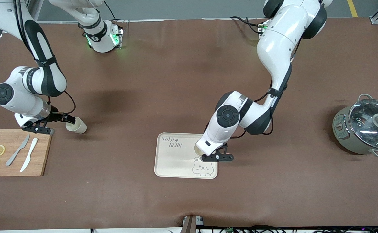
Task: Place white IKEA cup upright on tray with both arms
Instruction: 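Lower the cup onto the tray while the right gripper grasps the other cup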
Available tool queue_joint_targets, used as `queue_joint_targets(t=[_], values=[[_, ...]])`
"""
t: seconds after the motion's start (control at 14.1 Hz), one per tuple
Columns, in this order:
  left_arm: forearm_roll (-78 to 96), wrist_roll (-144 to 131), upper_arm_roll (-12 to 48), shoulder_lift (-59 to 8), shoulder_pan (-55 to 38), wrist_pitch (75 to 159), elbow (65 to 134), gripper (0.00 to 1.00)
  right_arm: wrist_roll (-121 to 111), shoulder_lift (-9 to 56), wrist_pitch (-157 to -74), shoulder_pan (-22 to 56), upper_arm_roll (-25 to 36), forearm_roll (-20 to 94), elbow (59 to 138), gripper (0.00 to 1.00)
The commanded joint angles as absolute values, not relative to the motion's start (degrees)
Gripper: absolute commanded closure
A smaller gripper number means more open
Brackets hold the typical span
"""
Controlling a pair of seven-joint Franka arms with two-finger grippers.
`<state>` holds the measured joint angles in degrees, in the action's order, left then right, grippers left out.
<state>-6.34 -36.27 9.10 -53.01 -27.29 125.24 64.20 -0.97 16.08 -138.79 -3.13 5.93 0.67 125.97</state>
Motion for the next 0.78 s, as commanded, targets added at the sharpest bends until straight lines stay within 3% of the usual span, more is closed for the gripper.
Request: queue_joint_targets(t=[0.0,0.14,0.28,0.5,0.71], values=[[-6.86,-37.53,8.17,-55.10,-28.21,126.73,61.70,1.00,-0.97,16.61,-140.36,-3.78,5.27,-0.18,126.83,0.27],[-6.86,-37.62,8.17,-55.81,-28.21,127.96,61.79,1.00,-0.97,17.49,-141.23,-3.78,5.27,-0.18,126.83,0.48],[-6.86,-38.40,8.17,-56.60,-28.39,129.45,61.87,1.00,-0.88,17.75,-141.33,-3.61,5.27,-0.18,126.83,0.55],[-6.86,-38.85,8.09,-57.57,-29.09,131.04,61.87,1.00,-0.88,17.75,-141.24,-3.78,5.27,-0.18,126.74,0.84],[-6.94,-38.85,8.00,-57.92,-29.09,131.04,61.87,1.00,-0.88,17.84,-141.06,-3.69,5.27,-0.18,126.65,0.98]])
